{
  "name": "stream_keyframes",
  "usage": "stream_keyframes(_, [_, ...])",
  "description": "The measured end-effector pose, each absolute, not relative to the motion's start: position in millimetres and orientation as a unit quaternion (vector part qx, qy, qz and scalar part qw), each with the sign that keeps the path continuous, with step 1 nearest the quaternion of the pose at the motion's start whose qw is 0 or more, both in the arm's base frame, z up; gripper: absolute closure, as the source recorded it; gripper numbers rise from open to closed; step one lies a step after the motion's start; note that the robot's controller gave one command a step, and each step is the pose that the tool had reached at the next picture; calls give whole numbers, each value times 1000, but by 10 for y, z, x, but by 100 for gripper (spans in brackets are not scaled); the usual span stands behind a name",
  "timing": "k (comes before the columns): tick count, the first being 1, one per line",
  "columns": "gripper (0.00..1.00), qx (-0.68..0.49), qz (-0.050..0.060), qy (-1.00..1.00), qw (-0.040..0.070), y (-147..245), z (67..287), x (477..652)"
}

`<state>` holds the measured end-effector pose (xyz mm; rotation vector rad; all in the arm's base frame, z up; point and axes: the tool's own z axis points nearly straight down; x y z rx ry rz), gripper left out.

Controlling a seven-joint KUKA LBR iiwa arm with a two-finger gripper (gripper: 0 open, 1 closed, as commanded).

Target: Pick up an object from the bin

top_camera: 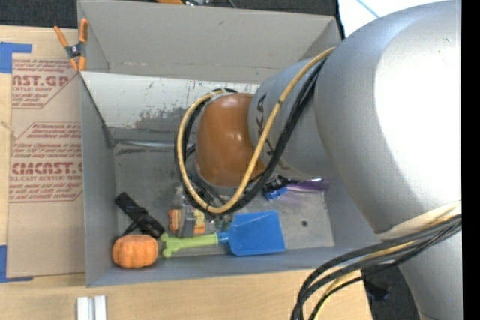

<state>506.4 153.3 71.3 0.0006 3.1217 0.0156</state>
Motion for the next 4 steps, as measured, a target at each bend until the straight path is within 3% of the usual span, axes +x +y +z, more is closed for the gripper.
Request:
stream_keyframes(2, [100, 2, 5, 1000, 8, 1765, 1822, 5153])
stream_keyframes(3, [100, 0, 4, 1000, 4, 1732, 1920, 5093])
stream_keyframes(4, [100, -17, 3, 1000, 4, 1757, 2125, 5143])
